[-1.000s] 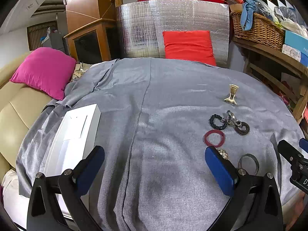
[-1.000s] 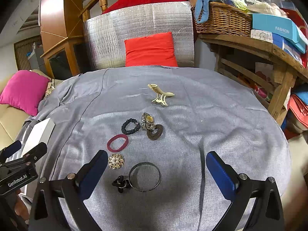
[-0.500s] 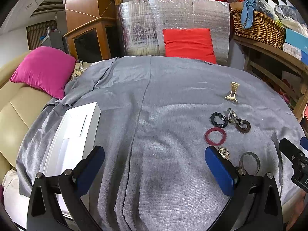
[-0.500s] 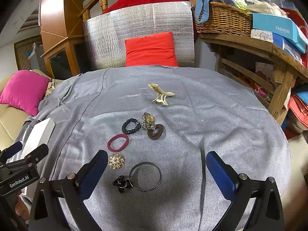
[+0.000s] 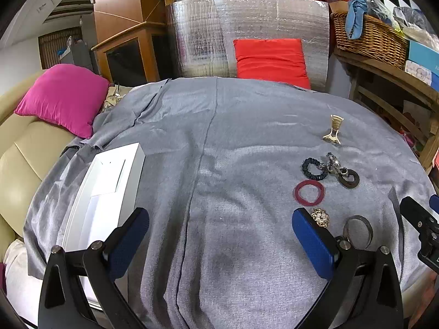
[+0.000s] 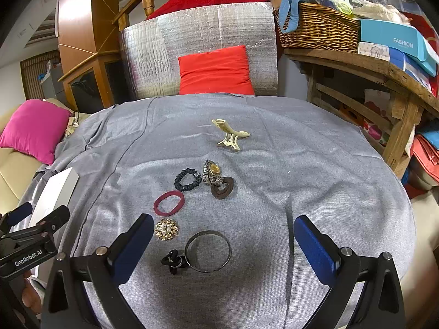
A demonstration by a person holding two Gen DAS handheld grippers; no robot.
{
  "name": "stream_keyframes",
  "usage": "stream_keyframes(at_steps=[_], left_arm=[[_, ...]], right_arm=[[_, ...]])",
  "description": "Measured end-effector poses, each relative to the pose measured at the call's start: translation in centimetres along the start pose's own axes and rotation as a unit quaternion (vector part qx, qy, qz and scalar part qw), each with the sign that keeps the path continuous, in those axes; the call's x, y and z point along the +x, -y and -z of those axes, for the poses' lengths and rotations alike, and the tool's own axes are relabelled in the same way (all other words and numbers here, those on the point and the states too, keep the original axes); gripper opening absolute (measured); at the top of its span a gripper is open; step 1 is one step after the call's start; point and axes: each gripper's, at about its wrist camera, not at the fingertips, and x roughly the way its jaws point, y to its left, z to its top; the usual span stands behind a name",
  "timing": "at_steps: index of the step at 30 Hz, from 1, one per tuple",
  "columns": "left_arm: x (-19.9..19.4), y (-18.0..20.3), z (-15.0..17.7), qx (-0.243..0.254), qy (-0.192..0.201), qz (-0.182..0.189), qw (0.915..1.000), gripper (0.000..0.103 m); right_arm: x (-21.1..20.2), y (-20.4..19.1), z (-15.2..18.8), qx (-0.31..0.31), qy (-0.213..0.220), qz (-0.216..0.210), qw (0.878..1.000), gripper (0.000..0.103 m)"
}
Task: Organize jewelry
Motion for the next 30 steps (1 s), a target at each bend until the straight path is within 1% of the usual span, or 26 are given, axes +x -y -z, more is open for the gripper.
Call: stream_keyframes(at_steps=[12, 14, 17, 19, 21, 22, 24, 27, 29, 30], left_arm=[[0.4, -0.2, 0.2, 0.0, -0.008, 0.002, 1.0, 0.103], [0.8, -0.4, 0.2, -0.002, -0.017, 0.009, 0.9998, 0.103], [2.0, -0.8, 0.4, -0.017, -0.046, 0.046, 0.9977, 0.103], [2.7, -0.9, 0.7, -0.023, -0.061, 0.061, 0.996, 0.103], [3.2, -1.0, 0.9, -0.025, -0.068, 0.071, 0.9948, 0.103], [3.3, -0.9, 0.9, -0.022, -0.067, 0.075, 0.9947, 0.103], [3.6, -0.8, 0.9, -0.017, -0.066, 0.08, 0.9944, 0.103], [4.1, -0.7, 0.7, -0.023, -0.068, 0.089, 0.9934, 0.103], [4.7, -0.6, 0.5, -0.026, -0.075, 0.086, 0.9931, 0.103], [5.0, -0.5, 0.4, -0.027, -0.08, 0.085, 0.9928, 0.103]], right_arm=[[0.0, 0.0, -0.1, 0.0, 0.001, -0.002, 1.0, 0.103], [0.0, 0.4, -0.3, 0.007, 0.0, -0.005, 1.0, 0.103], [0.0, 1.5, -0.7, 0.022, 0.0, -0.01, 1.0, 0.103], [0.1, 2.3, -0.8, 0.032, -0.007, -0.024, 0.999, 0.103], [0.5, 3.0, -0.9, 0.047, -0.017, -0.043, 0.998, 0.103], [0.8, 3.4, -1.0, 0.054, -0.025, -0.055, 0.997, 0.103], [1.6, 4.3, -1.5, 0.074, -0.043, -0.093, 0.992, 0.102], [2.8, 5.0, -2.5, 0.089, -0.054, -0.111, 0.988, 0.097], [4.2, 5.5, -3.6, 0.093, -0.06, -0.129, 0.986, 0.087], [5.0, 5.6, -4.2, 0.089, -0.063, -0.131, 0.985, 0.083]])
